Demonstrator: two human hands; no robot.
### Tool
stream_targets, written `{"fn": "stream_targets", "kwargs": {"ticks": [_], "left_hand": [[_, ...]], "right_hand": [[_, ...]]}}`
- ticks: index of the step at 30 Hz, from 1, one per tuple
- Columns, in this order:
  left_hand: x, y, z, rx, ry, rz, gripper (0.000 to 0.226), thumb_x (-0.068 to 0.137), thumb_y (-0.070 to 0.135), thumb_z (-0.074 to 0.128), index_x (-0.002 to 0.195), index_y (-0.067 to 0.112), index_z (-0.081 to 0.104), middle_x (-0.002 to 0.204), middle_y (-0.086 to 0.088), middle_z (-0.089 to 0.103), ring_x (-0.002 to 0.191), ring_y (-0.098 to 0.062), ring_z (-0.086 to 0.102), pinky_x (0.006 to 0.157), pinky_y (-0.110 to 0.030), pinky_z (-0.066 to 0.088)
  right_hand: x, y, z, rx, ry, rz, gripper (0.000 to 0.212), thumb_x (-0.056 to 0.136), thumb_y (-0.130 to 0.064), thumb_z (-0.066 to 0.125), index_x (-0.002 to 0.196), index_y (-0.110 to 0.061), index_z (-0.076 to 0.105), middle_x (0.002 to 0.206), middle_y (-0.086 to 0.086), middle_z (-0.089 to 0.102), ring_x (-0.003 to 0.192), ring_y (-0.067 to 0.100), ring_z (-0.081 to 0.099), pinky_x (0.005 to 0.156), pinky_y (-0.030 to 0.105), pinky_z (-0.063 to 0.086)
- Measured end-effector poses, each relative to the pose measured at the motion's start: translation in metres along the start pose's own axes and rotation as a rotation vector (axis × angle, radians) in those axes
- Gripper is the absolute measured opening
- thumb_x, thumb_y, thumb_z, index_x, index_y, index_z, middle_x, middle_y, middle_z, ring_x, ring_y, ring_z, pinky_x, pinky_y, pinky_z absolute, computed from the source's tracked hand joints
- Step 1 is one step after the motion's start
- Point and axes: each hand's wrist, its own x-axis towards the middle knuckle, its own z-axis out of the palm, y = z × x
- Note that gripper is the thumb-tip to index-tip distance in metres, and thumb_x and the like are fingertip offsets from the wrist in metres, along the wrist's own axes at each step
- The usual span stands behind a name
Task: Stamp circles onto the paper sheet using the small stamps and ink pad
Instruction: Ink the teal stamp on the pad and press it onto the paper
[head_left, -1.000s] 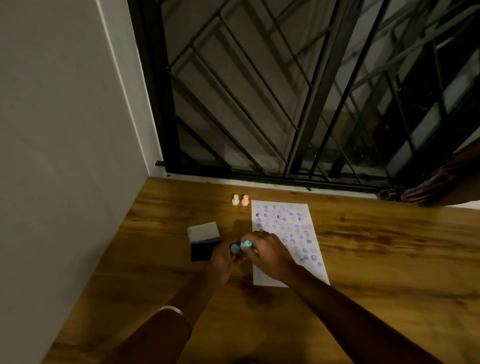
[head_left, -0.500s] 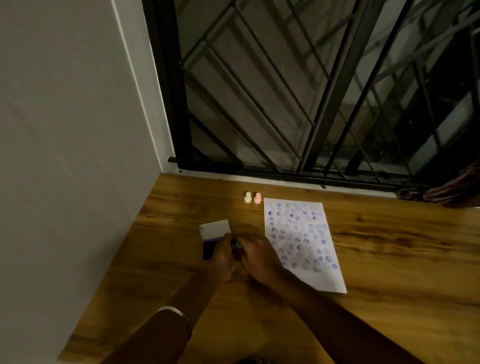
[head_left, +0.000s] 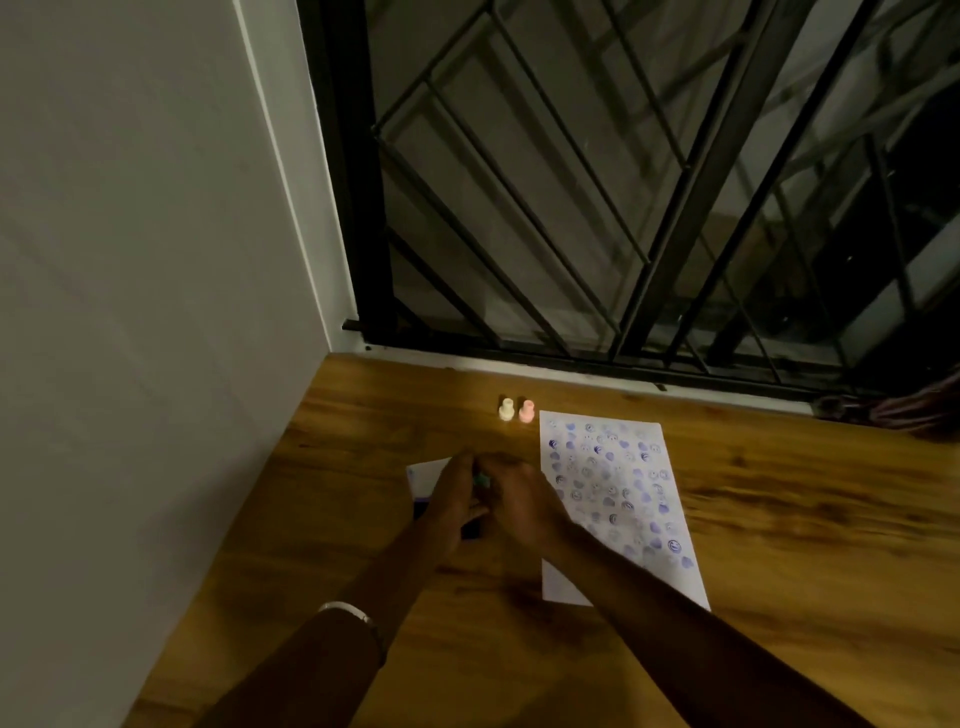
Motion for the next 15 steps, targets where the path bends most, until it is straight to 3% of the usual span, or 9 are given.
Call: {"fn": "stream_targets", "kwargs": {"ticks": [2,3,5,6,11,15], "left_hand": [[0.007,0.005,-0.008,0.080,0.092,0.173,0.039,0.100,0.032,0.043,0.126,0.004,0.051,0.121,-0.017,0.056,0.119,-0.038,0.053,0.091,-0.041,0.050],[0.010,0.007,-0.015,0.227,0.173,0.280,0.041,0.100,0.032,0.042,0.126,0.002,0.051,0.123,-0.020,0.058,0.120,-0.039,0.053,0.091,-0.039,0.049],[0.018,0.007,-0.034,0.557,0.260,0.433,0.046,0.100,0.036,0.036,0.134,0.007,0.047,0.136,-0.017,0.052,0.127,-0.034,0.049,0.103,-0.039,0.042],[0.021,0.007,-0.041,0.607,0.281,0.486,0.046,0.101,0.035,0.036,0.137,0.009,0.044,0.139,-0.014,0.050,0.129,-0.032,0.047,0.109,-0.041,0.039],[0.035,-0.004,-0.078,0.909,0.394,0.643,0.044,0.098,0.034,0.046,0.134,0.009,0.048,0.133,-0.014,0.054,0.123,-0.031,0.050,0.104,-0.046,0.042],[0.039,-0.018,-0.092,1.074,0.334,0.691,0.071,0.089,0.060,0.037,0.139,0.010,0.042,0.143,-0.013,0.046,0.130,-0.029,0.044,0.108,-0.044,0.039]], "right_hand": [[0.010,0.003,-0.004,0.006,-0.028,-0.007,0.034,0.089,-0.004,0.060,0.121,-0.017,0.058,0.126,0.006,0.063,0.114,0.017,0.061,0.093,0.030,0.054],[0.017,0.005,-0.007,-0.021,-0.053,0.006,0.037,0.089,-0.002,0.059,0.123,-0.018,0.056,0.129,0.006,0.061,0.117,0.017,0.058,0.095,0.031,0.053],[0.033,0.011,-0.011,-0.129,-0.115,0.071,0.040,0.089,-0.001,0.058,0.125,-0.017,0.054,0.135,0.006,0.056,0.124,0.021,0.053,0.100,0.034,0.049],[0.042,0.013,-0.013,-0.179,-0.139,0.109,0.037,0.090,-0.002,0.058,0.124,-0.016,0.054,0.136,0.008,0.054,0.126,0.025,0.051,0.101,0.037,0.047],[0.079,0.028,-0.021,-0.283,-0.187,0.124,0.030,0.091,-0.007,0.056,0.120,-0.016,0.057,0.135,0.011,0.054,0.128,0.032,0.046,0.108,0.051,0.038],[0.108,0.040,-0.022,-0.321,-0.176,0.088,0.034,0.089,-0.013,0.060,0.123,-0.015,0.056,0.130,0.010,0.059,0.117,0.028,0.056,0.103,0.040,0.046]]}}
